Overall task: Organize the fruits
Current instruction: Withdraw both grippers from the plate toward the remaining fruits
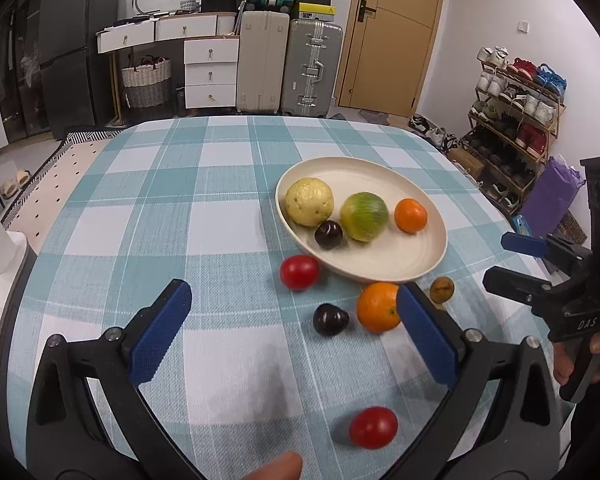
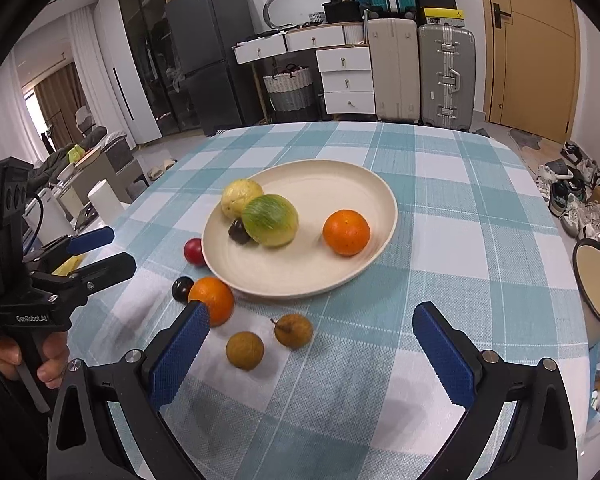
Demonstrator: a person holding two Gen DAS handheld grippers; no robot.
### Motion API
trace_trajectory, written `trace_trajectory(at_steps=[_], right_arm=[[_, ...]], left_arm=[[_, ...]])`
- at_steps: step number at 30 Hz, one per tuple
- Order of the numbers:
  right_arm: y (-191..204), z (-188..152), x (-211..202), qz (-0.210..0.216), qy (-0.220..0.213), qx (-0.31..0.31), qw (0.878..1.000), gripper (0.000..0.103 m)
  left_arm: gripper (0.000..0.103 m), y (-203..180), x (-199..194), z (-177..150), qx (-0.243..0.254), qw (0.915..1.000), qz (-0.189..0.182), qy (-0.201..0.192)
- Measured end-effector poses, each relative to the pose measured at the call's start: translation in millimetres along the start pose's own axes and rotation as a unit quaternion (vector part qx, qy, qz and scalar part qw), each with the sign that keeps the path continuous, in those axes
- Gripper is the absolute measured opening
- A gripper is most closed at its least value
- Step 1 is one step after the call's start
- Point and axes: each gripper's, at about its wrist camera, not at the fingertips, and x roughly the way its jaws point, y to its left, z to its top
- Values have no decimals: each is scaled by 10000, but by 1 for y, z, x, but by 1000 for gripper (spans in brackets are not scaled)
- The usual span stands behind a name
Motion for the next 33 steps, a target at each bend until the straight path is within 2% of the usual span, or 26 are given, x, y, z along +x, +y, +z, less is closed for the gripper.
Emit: trace_trajectory(at_steps=[10,21,27,29,33], right_arm=[[12,-16,1,115,211,-63,9997,103],[17,-24,-9,490,189,-22,9986,103],[17,-26,-12,598,154,54,9981,102],[18,-27,-11,660,158,44,9977,100],[20,-29,-6,750,245,9,9969,89]], left_arm=[[102,-7,-10,-22,16,9999,43,147],[102,-16,-17,-30,72,9999,36,76],[102,-20,-17,-40,59,9998,-106,148],[102,-22,-14,-43,116,9997,-111,206],[102,-24,-12,-49,160,9994,-144,280]])
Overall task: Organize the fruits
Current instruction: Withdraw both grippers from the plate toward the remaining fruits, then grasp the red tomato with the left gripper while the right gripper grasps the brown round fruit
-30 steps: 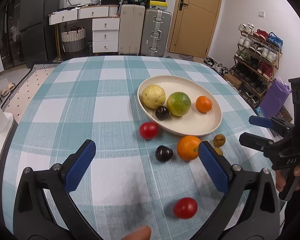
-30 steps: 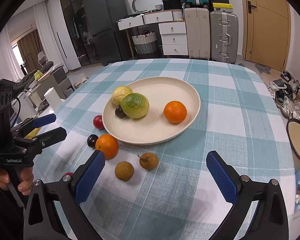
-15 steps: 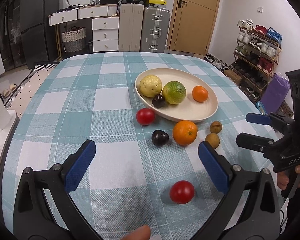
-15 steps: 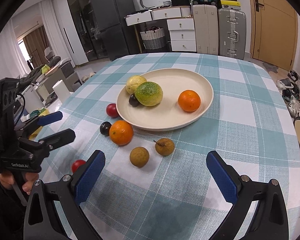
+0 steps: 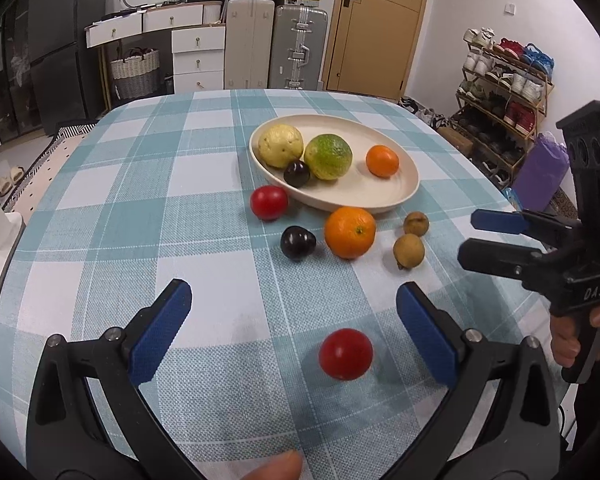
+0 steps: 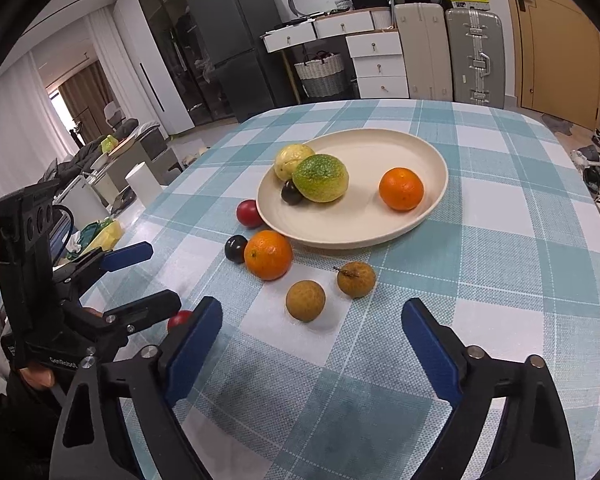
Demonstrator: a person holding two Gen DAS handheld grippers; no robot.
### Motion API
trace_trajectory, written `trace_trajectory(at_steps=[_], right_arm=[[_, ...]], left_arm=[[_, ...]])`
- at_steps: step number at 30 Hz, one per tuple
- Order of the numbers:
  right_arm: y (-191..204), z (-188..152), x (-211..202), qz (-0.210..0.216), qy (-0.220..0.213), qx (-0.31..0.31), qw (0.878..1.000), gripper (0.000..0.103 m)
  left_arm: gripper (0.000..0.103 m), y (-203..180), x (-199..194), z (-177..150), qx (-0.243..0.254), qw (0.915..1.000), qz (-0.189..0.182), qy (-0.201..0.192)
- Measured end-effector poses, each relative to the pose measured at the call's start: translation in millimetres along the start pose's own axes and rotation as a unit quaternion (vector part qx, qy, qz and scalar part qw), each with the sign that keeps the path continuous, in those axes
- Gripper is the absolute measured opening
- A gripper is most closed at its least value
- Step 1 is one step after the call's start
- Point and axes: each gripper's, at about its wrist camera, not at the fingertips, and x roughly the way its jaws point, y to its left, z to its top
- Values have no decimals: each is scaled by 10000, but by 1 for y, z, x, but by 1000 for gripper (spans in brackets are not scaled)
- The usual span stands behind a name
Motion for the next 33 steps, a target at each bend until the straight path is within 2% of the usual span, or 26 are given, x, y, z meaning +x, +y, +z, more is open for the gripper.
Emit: trace_trajectory(at_steps=[1,10,17,19,24,33], right_arm=[[1,-1,1,23,19,-18,10000,85],[7,-7,15,234,198,-156,9994,72],[8,-8,20,177,258,-177,9994,72],[7,-8,21,171,262,-186,9993,70],[9,-9,26,193,324,-212,9991,66],[11,-7,36,147,449,-289,9985,64]], left_arm=[[102,-1,0,-1,9,10000,-17,14],[102,-5,4,-13,127,9996,-174,204],[102,-9,9,-20,297,9983,-252,427],[98,-13,11,-23,417,9975,-279,507],[77,-18,16,-27,706,9934,-468,774],[70,-19,16,-32,792,9916,-627,809]])
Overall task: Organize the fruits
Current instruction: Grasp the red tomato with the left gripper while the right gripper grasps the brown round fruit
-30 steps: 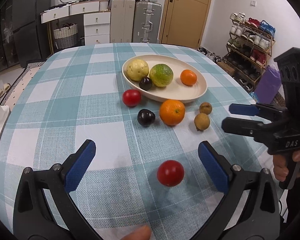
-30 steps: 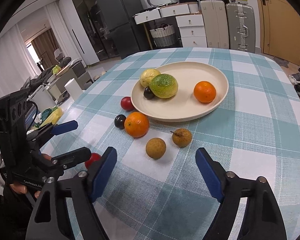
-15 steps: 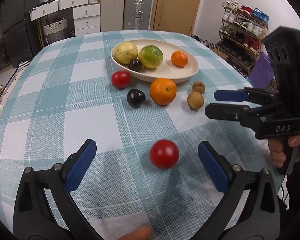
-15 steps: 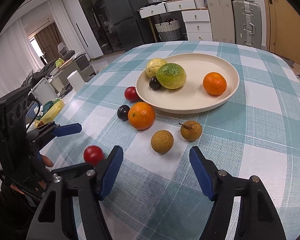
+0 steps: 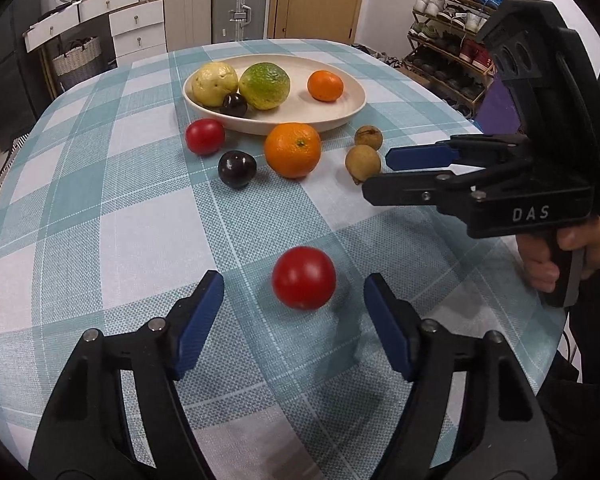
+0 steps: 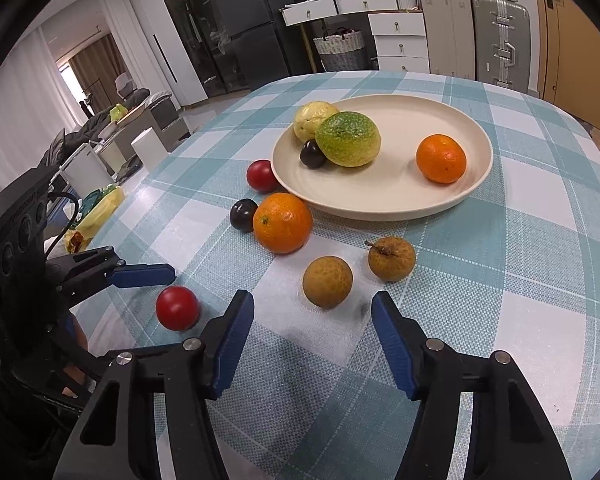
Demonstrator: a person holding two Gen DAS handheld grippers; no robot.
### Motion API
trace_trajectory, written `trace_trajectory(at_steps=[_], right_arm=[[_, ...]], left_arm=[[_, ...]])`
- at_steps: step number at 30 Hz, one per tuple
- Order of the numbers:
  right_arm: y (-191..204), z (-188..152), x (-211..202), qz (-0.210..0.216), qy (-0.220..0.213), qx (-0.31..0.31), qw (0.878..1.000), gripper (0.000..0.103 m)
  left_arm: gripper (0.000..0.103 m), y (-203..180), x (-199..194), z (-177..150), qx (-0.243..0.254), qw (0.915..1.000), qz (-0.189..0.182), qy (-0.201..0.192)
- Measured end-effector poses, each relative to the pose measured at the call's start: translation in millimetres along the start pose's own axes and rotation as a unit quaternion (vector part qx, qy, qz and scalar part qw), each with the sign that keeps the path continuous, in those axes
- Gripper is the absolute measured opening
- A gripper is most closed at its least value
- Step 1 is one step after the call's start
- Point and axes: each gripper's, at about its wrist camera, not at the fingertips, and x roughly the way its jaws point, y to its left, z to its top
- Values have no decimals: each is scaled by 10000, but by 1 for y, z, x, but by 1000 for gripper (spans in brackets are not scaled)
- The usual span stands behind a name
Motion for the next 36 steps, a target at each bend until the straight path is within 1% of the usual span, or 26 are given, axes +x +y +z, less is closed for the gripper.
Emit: trace_trajectory(at_steps=[7,9,10,12,13,15,19,27,28,31,36], right_arm=[[0,4,4,-22,-25,1,10000,61],[-1,5,5,-30,-31,10,10000,61],[-1,5,6,-24,-25,15,10000,60],[-1,6,7,-35,-24,4,10000,59],[-1,6,7,-37,-18,4,10000,59],[-1,6,8,-37,-7,4,10000,58],[-2,6,10,-57,-5,-10,10000,55],[3,9,15,-118,-8,-111,9999,45],[3,9,15,-145,-6,-145,9998,41],[3,9,16,-194,2,-186,9996,36],[2,9,15,-279,-1,-180,9994,28]], left_arm=[[53,5,-2,1,-54,9999,-134,-49],[45,4,-3,1,-53,9997,-240,-58],[43,3,-3,1,-29,9996,-278,-58],[33,0,-3,1,31,9995,-310,-72],[32,-1,-2,1,52,9995,-299,-66],[28,-2,-2,2,69,9994,-335,-70],[28,1,-1,4,-21,9992,-396,-85],[28,13,0,9,-310,9990,-253,-200],[28,15,-1,10,-346,9989,-234,-213],[28,21,-1,12,-498,9983,-101,-296],[28,29,-3,16,-639,9969,-102,-442]])
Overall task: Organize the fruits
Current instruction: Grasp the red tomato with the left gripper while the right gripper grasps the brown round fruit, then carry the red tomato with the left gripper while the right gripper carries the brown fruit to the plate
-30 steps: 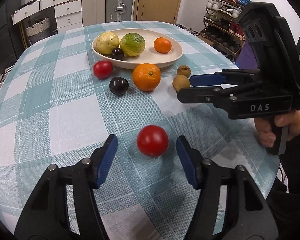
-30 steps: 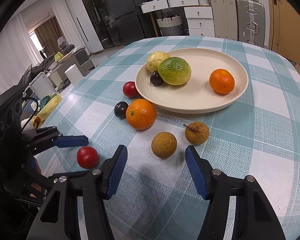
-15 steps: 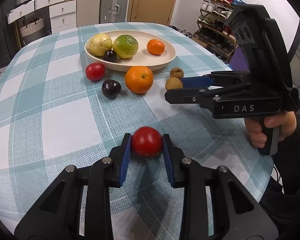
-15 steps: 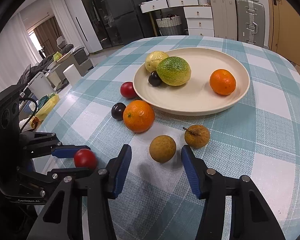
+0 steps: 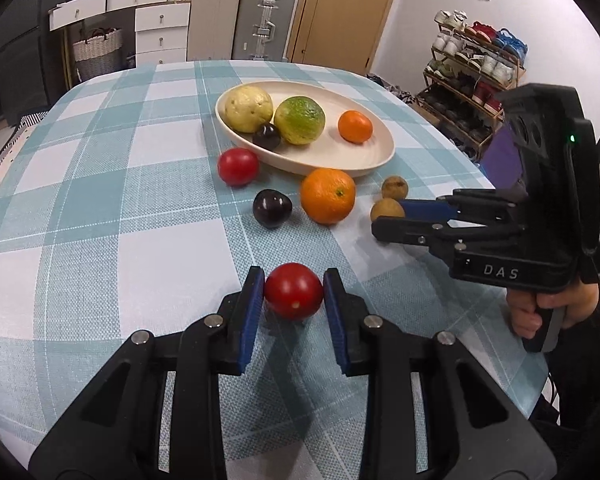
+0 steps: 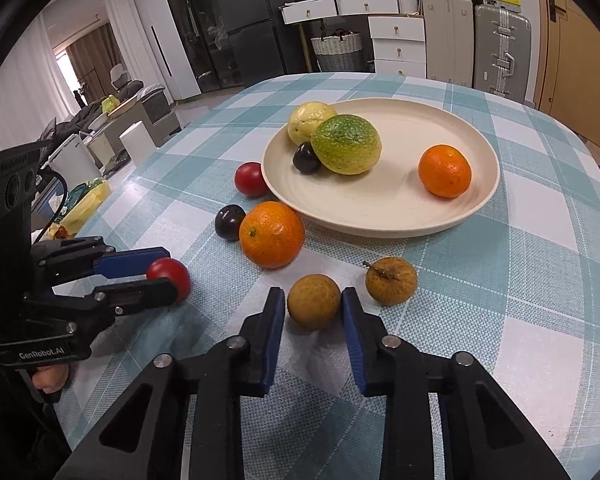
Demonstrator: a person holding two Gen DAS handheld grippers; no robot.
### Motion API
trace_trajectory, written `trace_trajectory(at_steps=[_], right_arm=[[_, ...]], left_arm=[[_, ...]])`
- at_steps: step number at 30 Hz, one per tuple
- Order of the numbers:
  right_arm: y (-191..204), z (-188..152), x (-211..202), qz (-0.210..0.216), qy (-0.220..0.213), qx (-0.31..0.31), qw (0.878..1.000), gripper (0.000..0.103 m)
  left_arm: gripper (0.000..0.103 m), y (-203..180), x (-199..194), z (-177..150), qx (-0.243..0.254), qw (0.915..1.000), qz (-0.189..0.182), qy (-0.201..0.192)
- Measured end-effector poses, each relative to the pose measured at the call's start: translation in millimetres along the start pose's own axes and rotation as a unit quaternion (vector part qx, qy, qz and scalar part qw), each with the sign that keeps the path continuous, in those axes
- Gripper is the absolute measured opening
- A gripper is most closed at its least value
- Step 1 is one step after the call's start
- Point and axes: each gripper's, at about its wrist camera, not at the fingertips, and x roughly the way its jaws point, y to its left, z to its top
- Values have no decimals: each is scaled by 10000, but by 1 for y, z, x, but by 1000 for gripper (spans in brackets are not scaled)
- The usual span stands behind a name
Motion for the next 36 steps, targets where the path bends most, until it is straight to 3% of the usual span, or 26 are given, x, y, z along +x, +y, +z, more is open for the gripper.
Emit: trace_trajectory(at_steps=[17,36], right_arm=[[2,-2,-16,54,-248,36,9997,27],[4,-3,-23,118,-294,49,9995,27]], left_arm=[[28,4,3,15,-67,9997,152,-173],[33,5,-6,-4,37,9998,172,121]])
